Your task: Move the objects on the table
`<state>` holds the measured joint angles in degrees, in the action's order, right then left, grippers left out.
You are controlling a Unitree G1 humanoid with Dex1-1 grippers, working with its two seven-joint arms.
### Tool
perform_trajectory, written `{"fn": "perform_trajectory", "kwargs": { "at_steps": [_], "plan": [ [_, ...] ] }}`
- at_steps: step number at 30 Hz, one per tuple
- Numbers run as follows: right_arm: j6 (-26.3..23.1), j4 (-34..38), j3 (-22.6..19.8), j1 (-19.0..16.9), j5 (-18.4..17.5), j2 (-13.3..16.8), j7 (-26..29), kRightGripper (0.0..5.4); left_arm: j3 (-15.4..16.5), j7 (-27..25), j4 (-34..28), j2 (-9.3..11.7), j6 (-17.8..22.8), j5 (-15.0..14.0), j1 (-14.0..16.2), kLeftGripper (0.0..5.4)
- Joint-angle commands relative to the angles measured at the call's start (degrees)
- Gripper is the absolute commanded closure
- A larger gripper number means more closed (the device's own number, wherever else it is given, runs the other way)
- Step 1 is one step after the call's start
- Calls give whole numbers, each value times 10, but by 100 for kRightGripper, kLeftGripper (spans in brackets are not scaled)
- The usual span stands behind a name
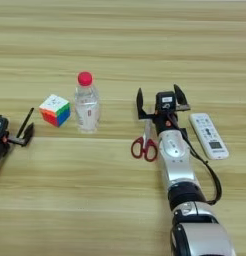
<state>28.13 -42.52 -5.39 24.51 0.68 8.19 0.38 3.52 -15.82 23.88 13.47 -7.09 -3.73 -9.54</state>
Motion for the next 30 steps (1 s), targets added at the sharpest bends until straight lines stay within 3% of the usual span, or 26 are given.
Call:
{"fn": "perform_trajectory", "kwargs": {
  "at_steps": [1, 14, 30],
  "plan": [
    [-5, 0, 1, 11, 2, -2, -4, 0, -3, -11, -50, -10, -4, -15, -3, 1],
    [-5, 0, 2, 11, 2, -2, -4, 0, -5, -14, -94, -25, 6, -22, -17, 1],
    [-6, 8, 3, 6, 2, -3, -4, 0, -45, -28, 31, -49, -19, 0, -95, 1]
  ]
}}
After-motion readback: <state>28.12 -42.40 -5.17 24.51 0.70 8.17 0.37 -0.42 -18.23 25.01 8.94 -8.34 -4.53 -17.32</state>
